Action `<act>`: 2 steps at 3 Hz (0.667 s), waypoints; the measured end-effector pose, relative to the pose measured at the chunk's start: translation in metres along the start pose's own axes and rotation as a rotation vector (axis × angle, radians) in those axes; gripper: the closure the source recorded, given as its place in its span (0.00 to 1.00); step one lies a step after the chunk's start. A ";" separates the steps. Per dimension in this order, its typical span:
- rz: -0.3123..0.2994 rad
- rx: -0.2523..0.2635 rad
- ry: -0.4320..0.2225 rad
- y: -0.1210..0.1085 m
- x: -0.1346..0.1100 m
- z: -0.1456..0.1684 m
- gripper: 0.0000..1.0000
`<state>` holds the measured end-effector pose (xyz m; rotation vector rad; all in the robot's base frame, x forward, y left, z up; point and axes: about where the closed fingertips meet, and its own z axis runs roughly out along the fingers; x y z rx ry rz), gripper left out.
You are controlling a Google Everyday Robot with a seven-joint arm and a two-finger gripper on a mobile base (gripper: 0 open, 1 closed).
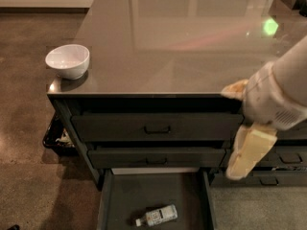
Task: Pick blue plastic bottle from bottom drawer and place on counter
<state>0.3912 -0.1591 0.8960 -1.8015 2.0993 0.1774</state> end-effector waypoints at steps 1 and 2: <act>0.016 -0.066 -0.056 0.025 -0.006 0.025 0.00; 0.016 -0.066 -0.056 0.025 -0.006 0.025 0.00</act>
Offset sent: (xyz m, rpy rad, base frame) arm -0.0176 0.0179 -0.0246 0.0657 0.0490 0.0197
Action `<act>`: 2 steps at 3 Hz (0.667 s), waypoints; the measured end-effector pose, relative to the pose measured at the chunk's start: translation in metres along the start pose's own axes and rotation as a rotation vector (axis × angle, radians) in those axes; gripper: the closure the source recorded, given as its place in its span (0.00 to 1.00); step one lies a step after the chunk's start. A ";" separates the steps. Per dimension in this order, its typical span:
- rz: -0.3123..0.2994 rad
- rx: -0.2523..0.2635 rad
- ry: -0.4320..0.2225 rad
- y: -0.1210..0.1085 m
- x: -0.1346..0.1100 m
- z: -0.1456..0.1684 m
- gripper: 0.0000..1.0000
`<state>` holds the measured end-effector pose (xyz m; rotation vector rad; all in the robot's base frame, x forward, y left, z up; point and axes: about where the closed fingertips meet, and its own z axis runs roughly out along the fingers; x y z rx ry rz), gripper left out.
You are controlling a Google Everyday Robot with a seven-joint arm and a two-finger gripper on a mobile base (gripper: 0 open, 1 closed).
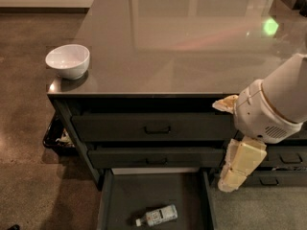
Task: Pick blue plastic bottle from bottom drawer and place on counter
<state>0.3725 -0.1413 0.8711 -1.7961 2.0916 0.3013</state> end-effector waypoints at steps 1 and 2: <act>0.001 -0.017 -0.006 0.007 0.007 0.039 0.00; -0.015 -0.077 -0.065 0.024 0.016 0.123 0.00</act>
Offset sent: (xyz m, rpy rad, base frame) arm -0.0011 0.0737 -0.2280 0.1748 0.0538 0.0802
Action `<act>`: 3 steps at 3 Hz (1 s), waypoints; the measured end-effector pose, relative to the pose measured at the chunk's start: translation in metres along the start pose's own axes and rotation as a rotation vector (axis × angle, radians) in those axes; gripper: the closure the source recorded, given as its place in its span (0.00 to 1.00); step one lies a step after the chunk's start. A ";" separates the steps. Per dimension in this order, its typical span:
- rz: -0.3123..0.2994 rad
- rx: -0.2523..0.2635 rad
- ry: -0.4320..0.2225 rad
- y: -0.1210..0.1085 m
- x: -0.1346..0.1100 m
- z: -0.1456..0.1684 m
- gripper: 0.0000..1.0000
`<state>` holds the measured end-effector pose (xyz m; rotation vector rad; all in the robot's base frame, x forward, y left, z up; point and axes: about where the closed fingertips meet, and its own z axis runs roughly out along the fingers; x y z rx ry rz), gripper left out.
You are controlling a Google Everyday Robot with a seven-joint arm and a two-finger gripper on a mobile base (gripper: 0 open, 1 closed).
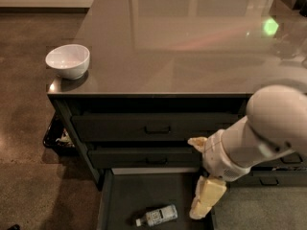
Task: Pick blue plastic bottle from bottom drawer and place on counter
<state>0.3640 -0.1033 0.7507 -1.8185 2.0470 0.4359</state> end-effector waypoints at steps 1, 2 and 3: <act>-0.026 0.034 -0.034 -0.007 0.004 0.057 0.00; -0.026 0.034 -0.033 -0.007 0.004 0.057 0.00; -0.011 0.020 -0.053 -0.010 0.011 0.073 0.00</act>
Offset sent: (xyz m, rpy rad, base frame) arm 0.0025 0.0179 -0.0448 0.0222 -0.0146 0.0212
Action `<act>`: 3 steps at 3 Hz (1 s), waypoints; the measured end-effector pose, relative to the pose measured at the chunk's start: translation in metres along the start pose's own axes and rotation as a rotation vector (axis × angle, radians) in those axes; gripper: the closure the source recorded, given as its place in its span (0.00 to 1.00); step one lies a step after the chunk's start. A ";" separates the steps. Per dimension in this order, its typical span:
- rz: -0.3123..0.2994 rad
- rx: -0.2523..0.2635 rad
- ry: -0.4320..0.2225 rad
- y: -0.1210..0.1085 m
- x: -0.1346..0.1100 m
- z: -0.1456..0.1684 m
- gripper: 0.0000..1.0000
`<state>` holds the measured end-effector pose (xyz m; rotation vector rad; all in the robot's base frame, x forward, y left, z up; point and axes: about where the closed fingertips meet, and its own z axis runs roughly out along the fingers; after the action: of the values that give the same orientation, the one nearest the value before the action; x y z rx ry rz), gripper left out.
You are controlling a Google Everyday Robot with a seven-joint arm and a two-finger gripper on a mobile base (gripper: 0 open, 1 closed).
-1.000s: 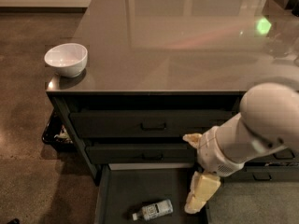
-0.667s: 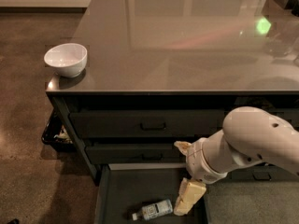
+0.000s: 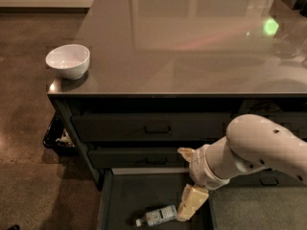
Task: Pick blue plastic bottle from bottom drawer and place on counter
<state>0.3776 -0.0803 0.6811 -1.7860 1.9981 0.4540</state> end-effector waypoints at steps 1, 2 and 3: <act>0.044 -0.002 -0.034 -0.010 0.038 0.051 0.00; 0.072 0.044 -0.061 -0.032 0.067 0.107 0.00; 0.057 0.058 -0.129 -0.052 0.078 0.143 0.00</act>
Offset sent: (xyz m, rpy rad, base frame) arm 0.0770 -0.0095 -0.1987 0.0956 -0.0822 -0.1633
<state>0.4358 -0.0814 0.5205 -1.6264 1.9573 0.5105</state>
